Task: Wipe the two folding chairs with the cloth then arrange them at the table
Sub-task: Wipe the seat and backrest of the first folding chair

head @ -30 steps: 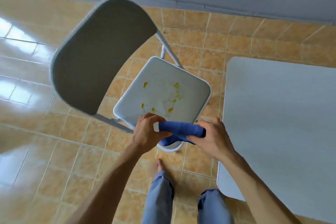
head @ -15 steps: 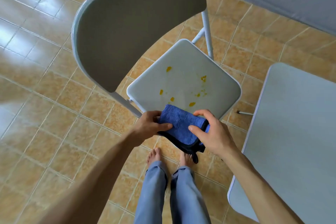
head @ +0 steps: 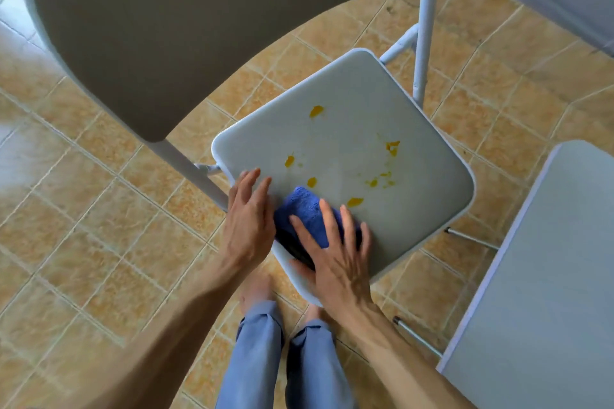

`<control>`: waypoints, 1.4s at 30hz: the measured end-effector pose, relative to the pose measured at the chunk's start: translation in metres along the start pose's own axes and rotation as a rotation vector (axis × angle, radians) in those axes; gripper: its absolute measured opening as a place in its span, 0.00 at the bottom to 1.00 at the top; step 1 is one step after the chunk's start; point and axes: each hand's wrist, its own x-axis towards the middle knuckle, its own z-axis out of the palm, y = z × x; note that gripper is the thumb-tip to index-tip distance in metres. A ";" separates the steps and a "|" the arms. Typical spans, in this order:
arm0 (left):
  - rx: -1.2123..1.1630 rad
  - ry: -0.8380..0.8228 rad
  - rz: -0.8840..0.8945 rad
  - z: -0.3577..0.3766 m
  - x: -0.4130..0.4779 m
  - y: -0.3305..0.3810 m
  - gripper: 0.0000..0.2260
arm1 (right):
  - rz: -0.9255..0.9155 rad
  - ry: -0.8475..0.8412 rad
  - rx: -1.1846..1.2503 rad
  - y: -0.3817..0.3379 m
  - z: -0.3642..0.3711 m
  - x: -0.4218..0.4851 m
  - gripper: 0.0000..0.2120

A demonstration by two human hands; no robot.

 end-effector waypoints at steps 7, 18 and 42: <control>0.034 -0.037 -0.175 0.051 0.007 -0.003 0.24 | -0.226 0.228 -0.109 0.051 0.012 0.021 0.28; 0.066 0.186 -0.192 0.075 0.001 -0.002 0.23 | 0.279 0.254 0.081 0.120 -0.034 0.079 0.22; 0.046 0.202 -0.196 0.078 0.001 0.000 0.24 | 0.319 0.249 0.221 0.009 0.007 0.128 0.29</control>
